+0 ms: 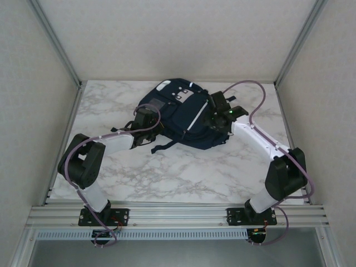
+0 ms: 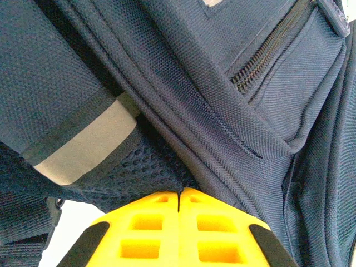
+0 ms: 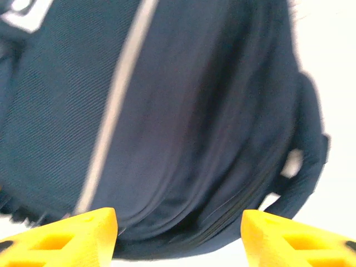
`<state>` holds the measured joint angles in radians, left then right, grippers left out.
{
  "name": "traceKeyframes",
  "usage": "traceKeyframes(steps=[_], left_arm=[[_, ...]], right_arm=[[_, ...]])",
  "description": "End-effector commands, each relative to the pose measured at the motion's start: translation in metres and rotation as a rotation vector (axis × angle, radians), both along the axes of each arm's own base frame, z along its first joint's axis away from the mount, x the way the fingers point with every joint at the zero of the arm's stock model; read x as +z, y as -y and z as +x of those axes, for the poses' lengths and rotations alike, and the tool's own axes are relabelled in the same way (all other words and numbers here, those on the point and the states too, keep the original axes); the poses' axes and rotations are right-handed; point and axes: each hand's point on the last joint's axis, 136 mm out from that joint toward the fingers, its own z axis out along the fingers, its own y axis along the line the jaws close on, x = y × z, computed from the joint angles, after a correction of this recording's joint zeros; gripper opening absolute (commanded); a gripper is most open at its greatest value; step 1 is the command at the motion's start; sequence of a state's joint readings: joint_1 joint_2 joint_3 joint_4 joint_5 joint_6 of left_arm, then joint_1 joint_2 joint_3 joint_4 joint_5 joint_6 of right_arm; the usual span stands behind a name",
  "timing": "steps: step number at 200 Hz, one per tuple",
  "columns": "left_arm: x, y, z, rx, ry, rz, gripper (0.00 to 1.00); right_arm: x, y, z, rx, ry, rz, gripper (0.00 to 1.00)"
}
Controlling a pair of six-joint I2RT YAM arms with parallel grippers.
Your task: Pack the student bag
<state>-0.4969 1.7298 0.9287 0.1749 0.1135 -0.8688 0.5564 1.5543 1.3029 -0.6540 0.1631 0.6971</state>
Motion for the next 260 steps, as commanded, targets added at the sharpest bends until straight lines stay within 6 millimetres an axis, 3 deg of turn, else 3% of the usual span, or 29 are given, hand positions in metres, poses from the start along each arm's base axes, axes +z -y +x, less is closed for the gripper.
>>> traceKeyframes(steps=[1,21,46,107,121,161,195,232,260], left_arm=[[0.012,0.022,-0.003,-0.054,0.026,-0.052,0.0],[0.012,0.02,-0.004,-0.047,0.03,-0.051,0.0],[0.014,0.019,-0.006,-0.042,0.033,-0.054,0.0],[0.025,0.014,-0.008,-0.03,0.053,-0.05,0.0],[0.025,0.013,-0.008,-0.027,0.053,-0.046,0.0],[0.021,0.008,-0.007,-0.012,0.05,-0.015,0.0],[0.02,-0.007,0.004,0.009,0.066,0.044,0.0],[0.03,-0.026,0.017,0.011,0.118,0.039,0.0],[0.034,-0.037,0.017,0.001,0.13,0.084,0.0]], right_arm=[[-0.016,-0.043,-0.018,0.05,-0.041,0.118,0.55],[-0.024,-0.081,-0.018,0.081,-0.014,0.199,0.47],[-0.04,-0.104,-0.011,0.066,-0.005,0.208,0.4],[-0.091,-0.105,0.004,-0.034,-0.055,0.153,0.34],[-0.094,-0.104,0.007,-0.038,-0.05,0.132,0.25],[-0.089,-0.084,-0.001,-0.001,-0.05,0.011,0.05],[-0.097,-0.07,-0.037,0.231,-0.162,-0.126,0.0],[-0.112,-0.007,-0.082,0.342,-0.337,-0.375,0.0],[-0.098,0.03,-0.077,0.333,-0.326,-0.408,0.0]])
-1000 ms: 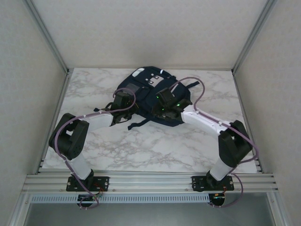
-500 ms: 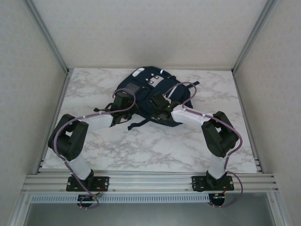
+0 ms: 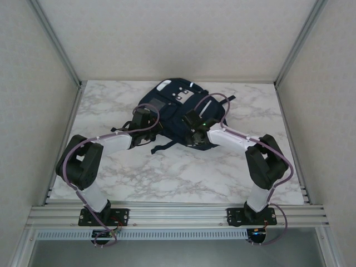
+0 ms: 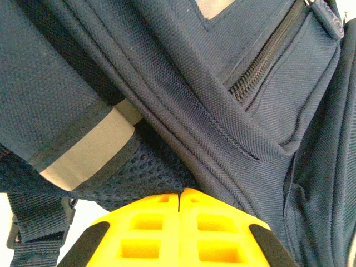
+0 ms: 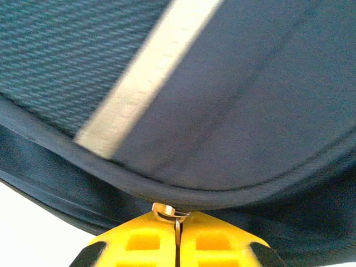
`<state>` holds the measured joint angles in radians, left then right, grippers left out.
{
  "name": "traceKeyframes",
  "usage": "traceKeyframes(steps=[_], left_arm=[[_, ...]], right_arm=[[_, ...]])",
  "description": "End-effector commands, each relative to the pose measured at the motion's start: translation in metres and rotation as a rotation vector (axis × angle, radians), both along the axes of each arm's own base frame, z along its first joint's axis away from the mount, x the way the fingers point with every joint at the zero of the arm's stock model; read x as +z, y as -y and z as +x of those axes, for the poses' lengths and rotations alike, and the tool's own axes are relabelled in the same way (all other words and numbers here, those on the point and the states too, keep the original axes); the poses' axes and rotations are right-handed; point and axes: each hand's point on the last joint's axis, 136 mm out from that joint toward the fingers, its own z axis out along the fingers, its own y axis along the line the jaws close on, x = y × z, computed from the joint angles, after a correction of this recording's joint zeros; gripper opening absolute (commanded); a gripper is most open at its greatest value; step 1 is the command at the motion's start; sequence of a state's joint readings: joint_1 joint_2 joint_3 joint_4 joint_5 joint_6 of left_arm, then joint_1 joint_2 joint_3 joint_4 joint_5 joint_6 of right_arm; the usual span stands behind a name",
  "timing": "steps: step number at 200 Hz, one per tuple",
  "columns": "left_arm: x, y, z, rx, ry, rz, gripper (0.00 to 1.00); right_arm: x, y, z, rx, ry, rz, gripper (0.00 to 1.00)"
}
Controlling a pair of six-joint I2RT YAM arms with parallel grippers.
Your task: Pack the student bag
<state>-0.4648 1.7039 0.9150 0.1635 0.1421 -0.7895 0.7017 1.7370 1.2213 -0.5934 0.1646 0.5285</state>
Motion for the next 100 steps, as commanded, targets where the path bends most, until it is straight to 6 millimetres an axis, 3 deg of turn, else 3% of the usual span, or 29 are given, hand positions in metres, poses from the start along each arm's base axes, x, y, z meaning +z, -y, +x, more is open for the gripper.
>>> traceKeyframes(steps=[1,30,43,64,84,100], left_arm=[[0.03,-0.027,0.017,0.041,0.106,0.048,0.0],[0.028,-0.041,0.019,0.051,0.098,0.084,0.0],[0.026,-0.051,0.022,0.072,0.103,0.107,0.0],[0.027,-0.059,0.035,0.087,0.112,0.117,0.0],[0.031,-0.056,0.057,0.077,0.122,0.098,0.0],[0.036,-0.051,0.077,0.062,0.13,0.094,0.0]], right_arm=[[-0.005,0.077,-0.041,0.041,-0.158,-0.234,0.0],[0.01,0.117,-0.015,0.008,-0.118,-0.282,0.0],[0.017,0.12,-0.006,0.007,-0.106,-0.241,0.0],[0.025,0.089,-0.003,0.086,-0.103,-0.083,0.0],[0.028,0.039,-0.017,0.223,-0.154,0.156,0.0],[0.03,0.007,-0.033,0.342,-0.183,0.245,0.0]])
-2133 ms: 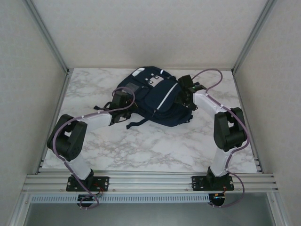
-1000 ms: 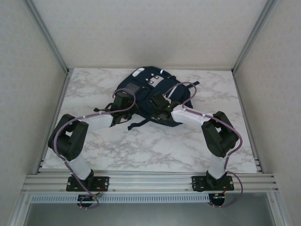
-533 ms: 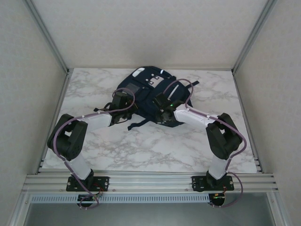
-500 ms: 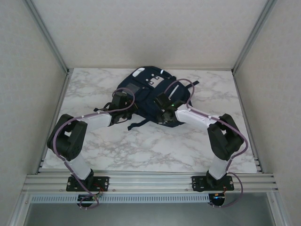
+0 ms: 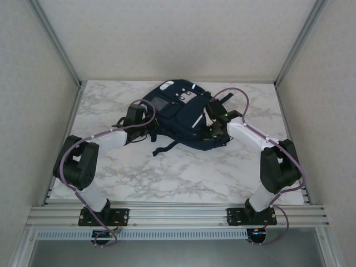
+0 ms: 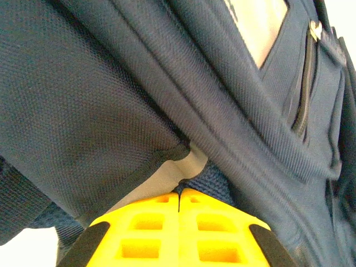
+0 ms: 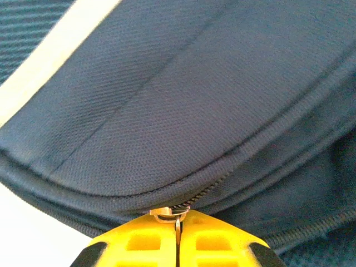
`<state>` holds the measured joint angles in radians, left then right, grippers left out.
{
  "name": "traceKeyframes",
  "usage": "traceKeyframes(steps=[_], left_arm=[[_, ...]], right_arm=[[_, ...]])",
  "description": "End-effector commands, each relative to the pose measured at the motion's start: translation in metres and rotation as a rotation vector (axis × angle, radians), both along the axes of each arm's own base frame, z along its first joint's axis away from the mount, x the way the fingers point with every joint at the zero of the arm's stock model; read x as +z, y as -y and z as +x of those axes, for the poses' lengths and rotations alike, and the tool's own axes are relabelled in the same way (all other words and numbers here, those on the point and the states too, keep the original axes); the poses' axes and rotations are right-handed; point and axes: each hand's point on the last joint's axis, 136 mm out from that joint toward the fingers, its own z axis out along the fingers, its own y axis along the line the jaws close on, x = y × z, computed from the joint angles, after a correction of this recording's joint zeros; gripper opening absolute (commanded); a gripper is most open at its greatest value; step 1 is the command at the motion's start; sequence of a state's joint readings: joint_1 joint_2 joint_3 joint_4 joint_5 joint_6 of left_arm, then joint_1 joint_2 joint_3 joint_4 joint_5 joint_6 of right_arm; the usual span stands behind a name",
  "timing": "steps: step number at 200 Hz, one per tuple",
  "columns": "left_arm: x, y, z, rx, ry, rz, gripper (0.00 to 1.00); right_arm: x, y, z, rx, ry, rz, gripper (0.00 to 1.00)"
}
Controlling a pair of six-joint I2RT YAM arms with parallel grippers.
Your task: Pack the student bag
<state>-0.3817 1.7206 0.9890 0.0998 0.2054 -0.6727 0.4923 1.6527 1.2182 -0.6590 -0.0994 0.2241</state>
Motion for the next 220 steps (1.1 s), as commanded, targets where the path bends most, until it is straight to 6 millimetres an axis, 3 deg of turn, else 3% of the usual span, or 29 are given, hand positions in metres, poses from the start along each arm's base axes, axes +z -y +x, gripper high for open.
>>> traceKeyframes(steps=[1,31,51,57,66,80,94,117,147,172,208,214,220], left_arm=[[0.024,-0.031,0.056,0.099,0.105,0.052,0.0],[0.026,-0.026,0.097,0.078,0.098,0.072,0.0],[0.028,-0.017,0.111,0.036,0.041,0.025,0.0],[0.033,-0.016,0.113,0.028,0.038,0.012,0.1],[0.034,-0.018,0.107,0.03,0.007,0.024,0.33],[0.041,-0.023,0.094,0.042,-0.002,0.036,0.57],[0.05,-0.031,0.076,0.062,-0.002,0.044,0.66],[0.062,-0.031,0.045,0.074,-0.005,-0.025,0.71],[0.062,-0.006,0.009,0.044,-0.029,-0.137,0.7],[0.042,0.023,-0.013,0.011,-0.088,-0.199,0.63],[0.021,0.058,-0.016,-0.04,-0.137,-0.222,0.33],[0.02,0.063,-0.014,-0.047,-0.135,-0.222,0.27],[0.019,0.067,-0.013,-0.053,-0.132,-0.218,0.14]], right_arm=[[0.006,-0.032,-0.043,0.18,-0.126,0.129,0.0],[0.009,-0.077,-0.061,0.321,-0.143,0.221,0.0],[0.014,-0.105,-0.056,0.352,-0.118,0.278,0.0],[0.016,-0.112,-0.052,0.355,-0.109,0.293,0.0],[0.019,-0.124,-0.047,0.363,-0.096,0.314,0.0],[0.022,-0.141,-0.037,0.373,-0.075,0.329,0.0],[0.024,-0.154,-0.027,0.378,-0.053,0.337,0.0],[0.028,-0.174,-0.018,0.386,-0.039,0.366,0.0],[0.029,-0.185,-0.017,0.397,-0.034,0.378,0.0],[0.028,-0.186,-0.023,0.384,-0.045,0.4,0.0],[0.029,-0.182,-0.037,0.36,-0.06,0.436,0.0],[0.027,-0.18,-0.039,0.353,-0.067,0.434,0.0],[0.026,-0.177,-0.042,0.351,-0.075,0.432,0.0]])
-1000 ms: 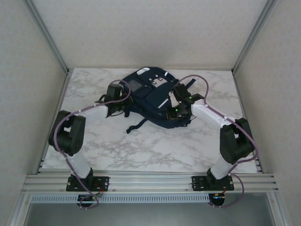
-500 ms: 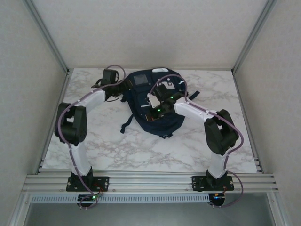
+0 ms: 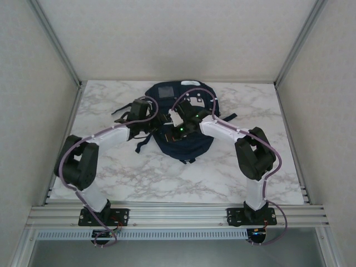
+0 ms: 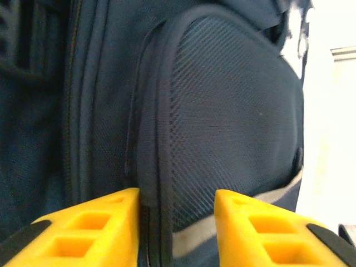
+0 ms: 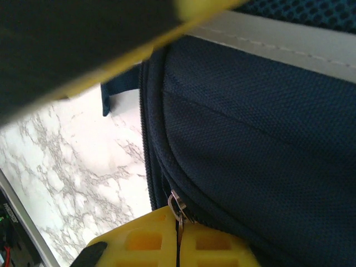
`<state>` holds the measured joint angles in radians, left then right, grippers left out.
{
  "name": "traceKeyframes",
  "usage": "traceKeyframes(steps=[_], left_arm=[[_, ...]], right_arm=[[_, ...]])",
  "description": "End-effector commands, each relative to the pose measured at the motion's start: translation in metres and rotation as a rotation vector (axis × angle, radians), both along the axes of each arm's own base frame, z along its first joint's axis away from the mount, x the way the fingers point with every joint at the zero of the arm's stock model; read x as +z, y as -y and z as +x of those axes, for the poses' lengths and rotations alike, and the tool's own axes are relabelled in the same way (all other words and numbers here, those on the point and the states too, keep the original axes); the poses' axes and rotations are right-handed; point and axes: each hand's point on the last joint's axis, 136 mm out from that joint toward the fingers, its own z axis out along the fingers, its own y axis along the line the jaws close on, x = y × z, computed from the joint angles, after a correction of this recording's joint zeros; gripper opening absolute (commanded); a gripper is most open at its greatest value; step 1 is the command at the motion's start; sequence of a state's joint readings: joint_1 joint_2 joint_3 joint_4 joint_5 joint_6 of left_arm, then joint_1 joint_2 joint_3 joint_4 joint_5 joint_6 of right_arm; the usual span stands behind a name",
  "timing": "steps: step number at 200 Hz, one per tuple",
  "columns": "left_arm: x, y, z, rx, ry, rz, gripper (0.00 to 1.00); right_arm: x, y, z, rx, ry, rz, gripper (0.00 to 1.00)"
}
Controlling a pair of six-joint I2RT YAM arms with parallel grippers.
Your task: Pack the student bag
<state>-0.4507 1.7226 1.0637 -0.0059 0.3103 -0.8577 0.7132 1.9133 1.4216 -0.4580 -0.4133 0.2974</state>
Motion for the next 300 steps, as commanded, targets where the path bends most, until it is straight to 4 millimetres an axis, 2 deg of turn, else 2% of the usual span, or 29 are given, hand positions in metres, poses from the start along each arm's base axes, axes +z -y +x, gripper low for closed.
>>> traceKeyframes(steps=[1,6,25,53,83,105,133,143,153,164,178,198,237,243,248,259,265,279,300], left_arm=[[0.007,0.023,0.009,-0.024,0.018,-0.062,0.12],[0.007,0.024,0.01,-0.031,0.025,-0.057,0.0],[0.006,0.017,0.01,-0.029,0.042,0.0,0.0],[0.003,-0.004,0.002,-0.033,0.052,0.1,0.0],[-0.002,-0.016,-0.003,-0.023,0.041,0.12,0.0],[-0.002,-0.018,-0.005,-0.032,0.04,0.13,0.0],[0.003,-0.026,-0.004,-0.03,0.055,0.152,0.0],[0.0,-0.033,-0.006,-0.026,0.038,0.17,0.0],[0.001,-0.04,-0.005,-0.016,0.042,0.184,0.0],[0.003,-0.05,-0.001,0.001,0.048,0.198,0.0],[0.005,-0.063,0.005,0.027,0.057,0.215,0.0],[0.012,-0.079,0.02,0.05,0.074,0.233,0.0],[0.023,-0.11,0.062,0.129,0.096,0.287,0.0],[0.025,-0.114,0.069,0.142,0.094,0.29,0.06],[0.026,-0.116,0.074,0.151,0.091,0.292,0.15],[0.03,-0.121,0.083,0.171,0.083,0.295,0.48],[0.034,-0.122,0.087,0.181,0.081,0.296,0.58],[0.043,-0.121,0.088,0.199,0.075,0.284,0.72],[0.054,-0.119,0.076,0.224,0.074,0.238,0.78]], right_arm=[[0.025,-0.014,-0.024,0.051,-0.006,0.105,0.0],[0.023,-0.01,-0.026,0.049,-0.013,0.095,0.0],[0.009,0.013,-0.035,0.035,-0.015,-0.02,0.0],[-0.016,0.082,-0.041,-0.014,0.014,-0.372,0.0],[-0.021,0.146,-0.036,-0.086,0.039,-0.633,0.0],[-0.019,0.18,-0.021,-0.167,0.05,-0.705,0.0],[-0.013,0.233,0.014,-0.314,0.089,-0.815,0.0],[-0.012,0.247,0.026,-0.354,0.106,-0.841,0.0],[-0.014,0.253,0.034,-0.367,0.107,-0.844,0.0],[-0.017,0.244,0.038,-0.339,0.112,-0.797,0.0],[-0.022,0.217,0.035,-0.273,0.09,-0.667,0.0],[-0.025,0.174,0.021,-0.154,0.087,-0.498,0.0],[-0.041,0.121,-0.005,-0.031,0.048,-0.367,0.0],[-0.043,0.113,-0.008,-0.021,0.045,-0.356,0.0],[-0.044,0.105,-0.009,-0.011,0.047,-0.342,0.0],[-0.046,0.089,-0.013,0.007,0.045,-0.317,0.0],[-0.046,0.078,-0.014,0.016,0.048,-0.298,0.0],[-0.044,0.054,-0.013,0.032,0.056,-0.249,0.0],[-0.04,0.022,-0.006,0.051,0.072,-0.191,0.0]])
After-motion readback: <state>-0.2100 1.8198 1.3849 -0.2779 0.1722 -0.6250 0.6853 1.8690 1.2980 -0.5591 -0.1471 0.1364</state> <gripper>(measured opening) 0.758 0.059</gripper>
